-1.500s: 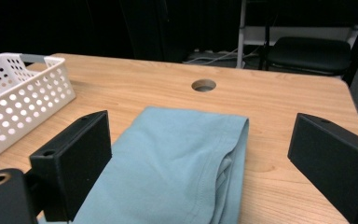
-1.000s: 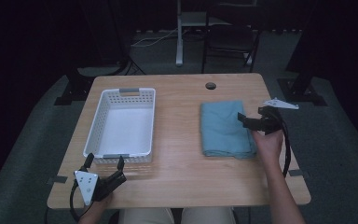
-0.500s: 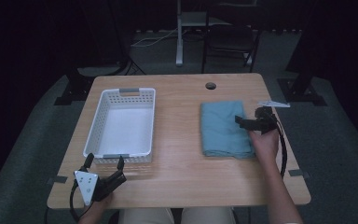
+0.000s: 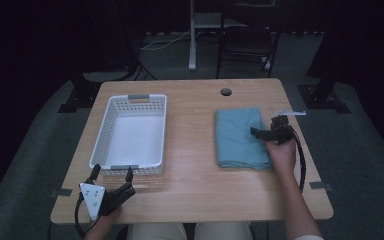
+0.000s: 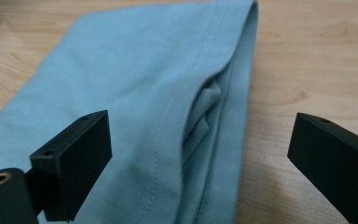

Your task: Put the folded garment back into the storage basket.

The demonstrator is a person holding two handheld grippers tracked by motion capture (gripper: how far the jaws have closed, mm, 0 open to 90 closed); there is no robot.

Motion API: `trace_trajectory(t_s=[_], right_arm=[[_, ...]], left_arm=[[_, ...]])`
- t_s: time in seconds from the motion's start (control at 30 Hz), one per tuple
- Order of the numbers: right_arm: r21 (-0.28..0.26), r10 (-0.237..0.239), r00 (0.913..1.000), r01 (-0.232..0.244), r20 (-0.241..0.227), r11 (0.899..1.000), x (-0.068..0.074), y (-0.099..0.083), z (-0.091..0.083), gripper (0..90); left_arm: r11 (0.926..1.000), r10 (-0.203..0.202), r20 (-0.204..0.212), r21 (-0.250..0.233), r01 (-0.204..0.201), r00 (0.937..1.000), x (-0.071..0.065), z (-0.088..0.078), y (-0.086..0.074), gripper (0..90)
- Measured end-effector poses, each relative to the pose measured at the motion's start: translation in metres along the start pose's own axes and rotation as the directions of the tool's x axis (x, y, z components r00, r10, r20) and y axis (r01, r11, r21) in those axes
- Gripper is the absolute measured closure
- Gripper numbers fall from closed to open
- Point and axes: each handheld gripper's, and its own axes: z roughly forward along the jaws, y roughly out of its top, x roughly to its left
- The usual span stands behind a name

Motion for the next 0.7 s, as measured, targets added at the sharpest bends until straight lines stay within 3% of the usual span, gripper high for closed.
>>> trace_trajectory(t_s=[0.2, 0.5, 0.6, 0.67, 0.7], right_arm=[[0.05, 0.016, 0.9995, -0.014, -0.026, 0.999, -0.005, -0.004, 0.009, 6.1], [0.07, 0.004, 0.9986, 0.0, -0.053, 0.998, -0.005, -0.005, 0.012, 5.9], [0.093, -0.068, 0.9968, 0.071, -0.042, 0.993, 0.002, -0.005, 0.015, 1.7], [0.118, -0.13, 0.9911, 0.133, -0.029, 0.984, 0.011, -0.005, 0.019, 0.5], [0.118, -0.13, 0.9911, 0.133, -0.029, 0.984, 0.011, -0.005, 0.019, 0.5]], left_arm=[[1.0, 0.0, 0.0, 0.0, 0.0, 1.0, 0.0, 0.0, 0.0, 4.1], [1.0, 0.0, 0.0, 0.0, 0.0, 1.0, 0.0, 0.0, 0.0, 4.0], [1.0, 0.0, -0.001, -0.001, 0.0, 1.0, 0.0, 0.0, 0.0, 4.1], [1.0, -0.001, -0.001, -0.002, 0.001, 1.0, 0.0, 0.0, 0.0, 4.1], [1.0, 0.0, -0.001, -0.001, 0.0, 1.0, 0.0, 0.0, 0.0, 4.1]])
